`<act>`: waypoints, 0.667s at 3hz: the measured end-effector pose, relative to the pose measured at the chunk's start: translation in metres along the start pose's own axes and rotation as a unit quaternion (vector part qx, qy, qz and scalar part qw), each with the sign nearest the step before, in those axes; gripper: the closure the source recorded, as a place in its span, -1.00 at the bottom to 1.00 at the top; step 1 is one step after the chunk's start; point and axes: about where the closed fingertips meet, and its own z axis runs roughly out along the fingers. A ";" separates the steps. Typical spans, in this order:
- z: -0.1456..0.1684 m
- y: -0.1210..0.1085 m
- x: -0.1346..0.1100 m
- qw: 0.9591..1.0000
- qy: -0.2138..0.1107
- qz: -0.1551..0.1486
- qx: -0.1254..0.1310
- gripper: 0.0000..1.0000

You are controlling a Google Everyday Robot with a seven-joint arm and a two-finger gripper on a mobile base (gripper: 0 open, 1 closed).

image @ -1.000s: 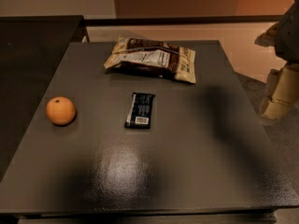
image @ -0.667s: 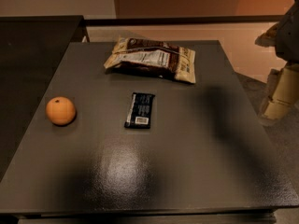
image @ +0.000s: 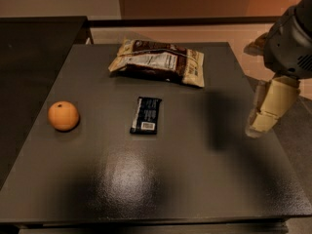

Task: Pick rxbar blueberry

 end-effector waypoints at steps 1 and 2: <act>0.023 0.006 -0.032 0.999 -0.041 -0.008 -0.005 -1.00; 0.048 0.010 -0.069 0.997 -0.080 -0.017 -0.007 -1.00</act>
Offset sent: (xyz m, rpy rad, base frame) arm 0.0291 0.1275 -0.0486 0.2304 -0.0451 0.1126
